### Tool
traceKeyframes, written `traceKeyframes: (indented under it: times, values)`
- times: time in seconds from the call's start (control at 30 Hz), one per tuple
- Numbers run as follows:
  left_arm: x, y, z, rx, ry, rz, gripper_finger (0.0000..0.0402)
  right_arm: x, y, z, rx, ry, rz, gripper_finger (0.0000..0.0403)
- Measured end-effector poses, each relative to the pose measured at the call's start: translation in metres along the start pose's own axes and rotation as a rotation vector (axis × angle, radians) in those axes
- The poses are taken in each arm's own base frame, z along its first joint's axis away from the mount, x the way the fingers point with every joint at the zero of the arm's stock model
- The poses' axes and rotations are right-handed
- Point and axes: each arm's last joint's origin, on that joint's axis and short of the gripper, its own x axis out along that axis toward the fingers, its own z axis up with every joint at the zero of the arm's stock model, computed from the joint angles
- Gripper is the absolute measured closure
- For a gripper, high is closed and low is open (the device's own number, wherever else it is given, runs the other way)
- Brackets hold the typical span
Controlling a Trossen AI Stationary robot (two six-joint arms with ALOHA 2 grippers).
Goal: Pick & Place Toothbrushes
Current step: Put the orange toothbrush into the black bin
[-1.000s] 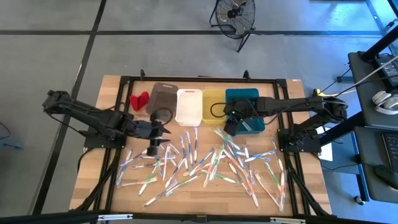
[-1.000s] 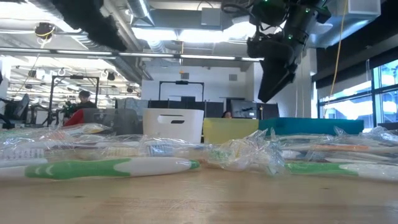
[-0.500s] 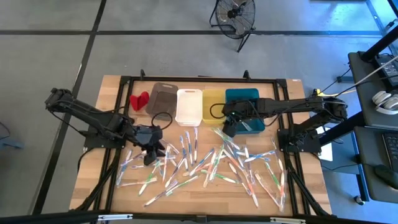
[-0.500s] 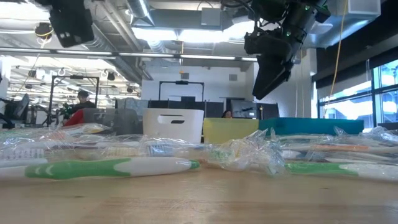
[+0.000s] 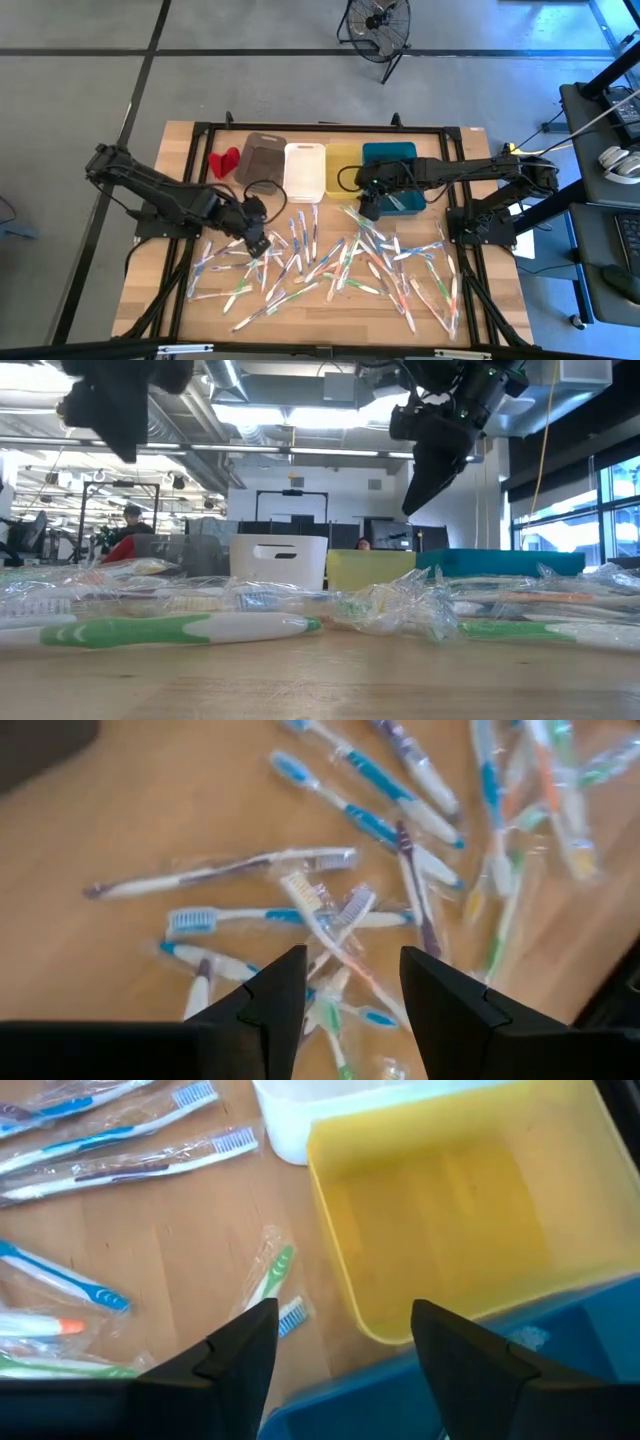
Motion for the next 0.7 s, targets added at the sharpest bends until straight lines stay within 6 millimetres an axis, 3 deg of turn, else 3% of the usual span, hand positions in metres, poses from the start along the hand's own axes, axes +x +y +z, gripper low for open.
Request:
traceKeyframes:
  times: [0.23, 0.7]
  values:
    - [0.023, -0.007, -0.002, -0.142, 0.026, 0.086, 0.0245, 0.0, 0.0, 0.003, -0.069, -0.027, 0.002, 0.0188]
    - [0.054, -0.026, -0.019, -0.26, 0.006, 0.142, 0.0245, 0.0, 0.004, 0.001, -0.075, -0.012, 0.08, 0.021]
